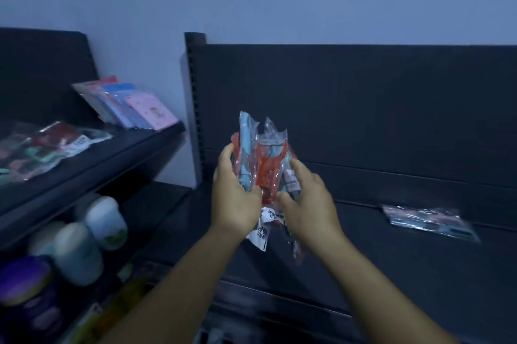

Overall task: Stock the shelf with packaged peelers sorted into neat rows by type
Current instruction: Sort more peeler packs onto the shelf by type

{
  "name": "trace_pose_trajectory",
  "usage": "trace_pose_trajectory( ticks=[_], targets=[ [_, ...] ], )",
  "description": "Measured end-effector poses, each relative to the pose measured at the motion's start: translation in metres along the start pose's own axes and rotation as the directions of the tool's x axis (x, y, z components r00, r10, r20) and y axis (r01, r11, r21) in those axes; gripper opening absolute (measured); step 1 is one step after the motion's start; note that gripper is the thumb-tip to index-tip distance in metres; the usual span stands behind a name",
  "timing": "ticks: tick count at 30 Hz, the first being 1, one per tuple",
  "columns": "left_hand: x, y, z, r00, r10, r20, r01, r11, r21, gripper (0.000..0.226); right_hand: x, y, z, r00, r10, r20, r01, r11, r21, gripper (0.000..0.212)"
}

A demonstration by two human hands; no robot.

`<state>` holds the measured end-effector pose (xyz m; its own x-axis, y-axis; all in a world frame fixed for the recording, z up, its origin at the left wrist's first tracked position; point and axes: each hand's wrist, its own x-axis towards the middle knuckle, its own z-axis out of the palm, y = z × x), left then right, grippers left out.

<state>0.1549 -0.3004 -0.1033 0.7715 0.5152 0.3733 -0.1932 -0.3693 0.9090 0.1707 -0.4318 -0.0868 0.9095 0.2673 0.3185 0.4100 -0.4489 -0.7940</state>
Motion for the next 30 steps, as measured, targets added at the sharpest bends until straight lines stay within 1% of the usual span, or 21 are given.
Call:
trace_pose_trajectory(
  ticks=[2, 5, 8, 11, 13, 16, 19, 21, 24, 26, 27, 29, 30],
  targets=[
    [-0.018, 0.004, 0.041, 0.996, -0.054, 0.069, 0.055, 0.998, -0.019, 0.078, -0.005, 0.032, -0.03, 0.999, 0.055, -0.004, -0.055, 0.998, -0.022, 0.06],
    [-0.046, 0.007, 0.097, 0.976, -0.141, 0.167, 0.148, 0.988, -0.034, 0.077, -0.015, 0.078, -0.069, 0.991, 0.135, 0.018, -0.133, 0.989, -0.058, 0.057],
    [-0.067, -0.002, 0.144, 0.941, -0.24, 0.237, 0.249, 0.968, -0.012, 0.082, -0.026, 0.122, -0.098, 0.981, 0.19, 0.049, -0.186, 0.979, -0.078, 0.055],
    [-0.081, -0.009, 0.175, 0.902, -0.334, 0.273, 0.331, 0.942, 0.056, 0.086, -0.032, 0.156, -0.115, 0.963, 0.253, 0.09, -0.241, 0.963, -0.123, 0.058],
    [-0.086, -0.015, 0.188, 0.887, -0.367, 0.282, 0.353, 0.93, 0.1, 0.086, -0.034, 0.171, -0.121, 0.95, 0.289, 0.117, -0.267, 0.948, -0.176, 0.062],
    [-0.084, -0.023, 0.197, 0.864, -0.408, 0.296, 0.367, 0.912, 0.186, 0.086, -0.032, 0.186, -0.123, 0.948, 0.289, 0.137, -0.258, 0.944, -0.204, 0.063],
    [-0.075, -0.031, 0.194, 0.839, -0.424, 0.341, 0.328, 0.894, 0.305, 0.088, -0.027, 0.195, -0.119, 0.939, 0.298, 0.171, -0.252, 0.936, -0.246, 0.066],
    [-0.068, -0.04, 0.189, 0.821, -0.435, 0.369, 0.276, 0.869, 0.41, 0.094, -0.024, 0.199, -0.117, 0.931, 0.308, 0.194, -0.231, 0.912, -0.34, 0.065],
    [-0.057, -0.062, 0.182, 0.813, -0.464, 0.352, 0.19, 0.782, 0.594, 0.105, -0.022, 0.198, -0.115, 0.927, 0.32, 0.196, -0.201, 0.864, -0.462, 0.059],
    [-0.054, -0.066, 0.177, 0.811, -0.471, 0.348, 0.127, 0.721, 0.681, 0.097, -0.022, 0.196, -0.112, 0.943, 0.289, 0.166, -0.178, 0.857, -0.484, 0.05],
    [-0.054, -0.063, 0.174, 0.817, -0.452, 0.358, 0.092, 0.715, 0.693, 0.089, -0.022, 0.196, -0.11, 0.958, 0.256, 0.131, -0.17, 0.871, -0.461, 0.043],
    [-0.056, -0.06, 0.17, 0.834, -0.391, 0.389, 0.038, 0.744, 0.667, 0.074, -0.021, 0.198, -0.104, 0.976, 0.215, 0.025, -0.188, 0.9, -0.393, 0.029],
    [-0.055, -0.06, 0.169, 0.85, -0.345, 0.398, 0.008, 0.764, 0.645, 0.069, -0.02, 0.198, -0.102, 0.976, 0.214, -0.027, -0.208, 0.904, -0.373, 0.028]
  ],
)
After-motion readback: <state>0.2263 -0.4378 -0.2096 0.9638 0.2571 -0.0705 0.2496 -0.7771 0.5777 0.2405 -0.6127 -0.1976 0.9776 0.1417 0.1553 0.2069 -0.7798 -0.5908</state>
